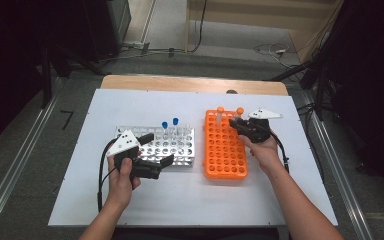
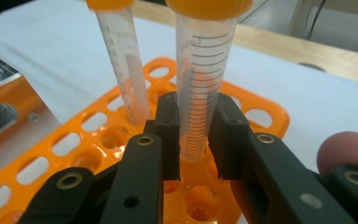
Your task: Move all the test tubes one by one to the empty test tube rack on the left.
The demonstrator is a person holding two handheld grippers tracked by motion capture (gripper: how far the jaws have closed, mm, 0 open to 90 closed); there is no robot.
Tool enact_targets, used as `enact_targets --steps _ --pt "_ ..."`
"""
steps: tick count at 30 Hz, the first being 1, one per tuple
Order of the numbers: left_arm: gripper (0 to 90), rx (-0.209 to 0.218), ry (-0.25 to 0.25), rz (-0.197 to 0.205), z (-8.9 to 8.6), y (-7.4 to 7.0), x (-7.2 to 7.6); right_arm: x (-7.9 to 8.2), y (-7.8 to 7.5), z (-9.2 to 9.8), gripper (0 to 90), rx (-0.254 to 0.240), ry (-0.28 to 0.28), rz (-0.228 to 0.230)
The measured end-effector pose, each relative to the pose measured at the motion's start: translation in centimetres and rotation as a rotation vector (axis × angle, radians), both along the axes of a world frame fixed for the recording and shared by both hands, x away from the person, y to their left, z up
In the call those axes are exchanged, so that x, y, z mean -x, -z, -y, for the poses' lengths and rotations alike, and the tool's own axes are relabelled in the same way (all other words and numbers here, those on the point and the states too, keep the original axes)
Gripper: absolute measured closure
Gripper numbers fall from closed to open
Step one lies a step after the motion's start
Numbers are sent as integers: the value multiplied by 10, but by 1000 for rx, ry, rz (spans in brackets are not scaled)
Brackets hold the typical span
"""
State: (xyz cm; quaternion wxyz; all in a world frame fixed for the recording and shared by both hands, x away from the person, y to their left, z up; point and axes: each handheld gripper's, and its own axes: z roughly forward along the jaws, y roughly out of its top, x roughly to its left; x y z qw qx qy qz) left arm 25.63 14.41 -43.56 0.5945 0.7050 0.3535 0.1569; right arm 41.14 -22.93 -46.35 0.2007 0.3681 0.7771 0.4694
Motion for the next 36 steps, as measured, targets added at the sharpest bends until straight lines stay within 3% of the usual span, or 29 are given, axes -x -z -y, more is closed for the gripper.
enact_targets --steps 6,14,22,36 --pt "0 1 9 8 0 -2 0 13 -16 4 726 -14 -4 10" --pt "0 2 32 13 3 -3 1 45 -33 2 726 -45 -72 24" --pt "0 17 91 31 10 -5 4 80 -32 -6 725 -43 -150 14" --pt "14 22 163 8 30 -8 6 124 -30 -24 725 -83 -282 -13"
